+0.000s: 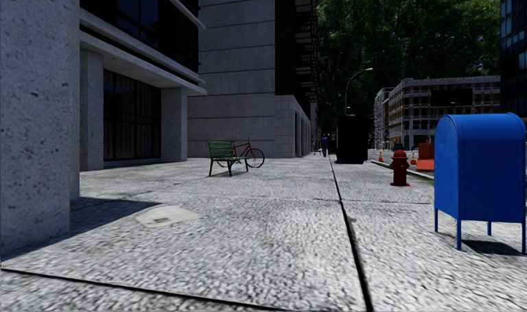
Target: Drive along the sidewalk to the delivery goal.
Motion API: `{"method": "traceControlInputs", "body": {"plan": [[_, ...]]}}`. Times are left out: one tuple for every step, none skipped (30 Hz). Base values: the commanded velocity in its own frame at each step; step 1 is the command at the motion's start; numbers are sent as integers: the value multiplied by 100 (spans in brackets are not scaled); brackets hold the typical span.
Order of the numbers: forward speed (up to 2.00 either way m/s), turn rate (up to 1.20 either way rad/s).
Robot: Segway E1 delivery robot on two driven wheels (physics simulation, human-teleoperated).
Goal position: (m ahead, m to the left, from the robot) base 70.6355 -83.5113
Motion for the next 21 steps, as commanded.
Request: {"method": "traceControlInputs", "body": {"plan": [[122, 0], [122, 0], [122, 0], [123, 0], [123, 0], [123, 0], [123, 0], [123, 0], [123, 0], [123, 0], [123, 0], [123, -27], [123, -47], [123, -66], [123, -120], [123, -120], [124, -120], [124, -120], [124, -120], [124, -110], [124, -59]]}}
